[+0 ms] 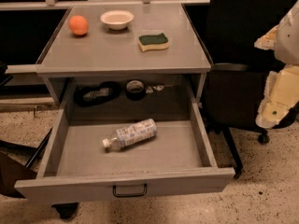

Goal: Pick blue plastic bottle from top drawer and place on counter

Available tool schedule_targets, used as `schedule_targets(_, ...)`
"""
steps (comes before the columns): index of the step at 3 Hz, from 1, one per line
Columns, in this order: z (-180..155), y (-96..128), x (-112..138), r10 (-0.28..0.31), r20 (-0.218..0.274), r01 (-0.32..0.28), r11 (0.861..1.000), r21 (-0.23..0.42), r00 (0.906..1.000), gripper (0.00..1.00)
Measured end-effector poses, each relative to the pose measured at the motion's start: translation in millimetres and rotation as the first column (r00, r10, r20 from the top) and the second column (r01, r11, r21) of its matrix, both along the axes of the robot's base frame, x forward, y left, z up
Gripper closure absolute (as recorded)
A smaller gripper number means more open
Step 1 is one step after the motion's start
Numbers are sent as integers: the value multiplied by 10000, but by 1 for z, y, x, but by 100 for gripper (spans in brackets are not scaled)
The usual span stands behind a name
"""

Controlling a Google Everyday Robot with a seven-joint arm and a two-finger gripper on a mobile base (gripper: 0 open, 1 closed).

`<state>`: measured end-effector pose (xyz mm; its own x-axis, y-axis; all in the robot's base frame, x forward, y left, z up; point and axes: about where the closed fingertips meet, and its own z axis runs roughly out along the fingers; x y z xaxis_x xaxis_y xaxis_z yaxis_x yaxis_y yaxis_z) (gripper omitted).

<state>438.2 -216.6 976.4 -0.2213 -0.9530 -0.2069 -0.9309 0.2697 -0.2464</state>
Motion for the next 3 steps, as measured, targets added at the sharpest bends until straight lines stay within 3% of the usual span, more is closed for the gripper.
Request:
schedule_targets(2,-13,7,2,187,-151,-185,9998,90,9997,0)
schedule_targets(3,-62,39,14,873,-588,-852,9956,379,9944,0)
